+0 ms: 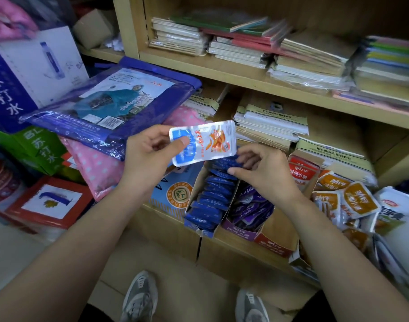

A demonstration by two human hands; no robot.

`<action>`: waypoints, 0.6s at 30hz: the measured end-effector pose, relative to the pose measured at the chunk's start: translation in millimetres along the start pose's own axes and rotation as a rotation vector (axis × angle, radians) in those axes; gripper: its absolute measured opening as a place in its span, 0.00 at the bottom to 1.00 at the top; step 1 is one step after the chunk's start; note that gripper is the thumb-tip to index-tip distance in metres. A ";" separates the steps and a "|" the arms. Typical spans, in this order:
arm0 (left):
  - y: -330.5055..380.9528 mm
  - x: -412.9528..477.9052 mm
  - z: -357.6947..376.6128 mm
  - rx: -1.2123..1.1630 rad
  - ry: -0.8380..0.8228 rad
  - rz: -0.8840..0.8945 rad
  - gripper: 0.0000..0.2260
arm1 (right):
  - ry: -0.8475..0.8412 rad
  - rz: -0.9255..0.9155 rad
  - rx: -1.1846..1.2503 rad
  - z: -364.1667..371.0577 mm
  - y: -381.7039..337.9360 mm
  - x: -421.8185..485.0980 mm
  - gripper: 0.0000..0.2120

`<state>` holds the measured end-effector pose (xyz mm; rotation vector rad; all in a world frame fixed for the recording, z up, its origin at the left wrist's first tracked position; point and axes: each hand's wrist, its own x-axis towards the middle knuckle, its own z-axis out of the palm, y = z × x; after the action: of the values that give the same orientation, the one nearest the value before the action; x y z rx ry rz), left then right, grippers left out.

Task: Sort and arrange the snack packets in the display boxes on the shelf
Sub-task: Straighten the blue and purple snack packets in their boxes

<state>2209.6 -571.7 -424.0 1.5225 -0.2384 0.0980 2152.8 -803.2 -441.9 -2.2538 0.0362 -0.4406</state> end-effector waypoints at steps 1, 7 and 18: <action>-2.3 2.1 -0.9 0.035 -0.008 0.057 0.05 | 0.023 0.006 0.054 -3.9 -2.5 -2.1 0.18; -5.1 4.6 5.2 0.262 -0.251 0.386 0.06 | 0.099 -0.261 -0.049 -7.7 -20.0 -6.6 0.24; -25.0 16.5 24.5 0.424 -0.174 0.334 0.10 | 0.138 -0.080 0.002 -1.1 -2.3 6.2 0.03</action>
<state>2228.7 -598.7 -444.1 1.9028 -0.6430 0.2966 2158.0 -803.5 -437.6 -2.2259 0.0164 -0.6380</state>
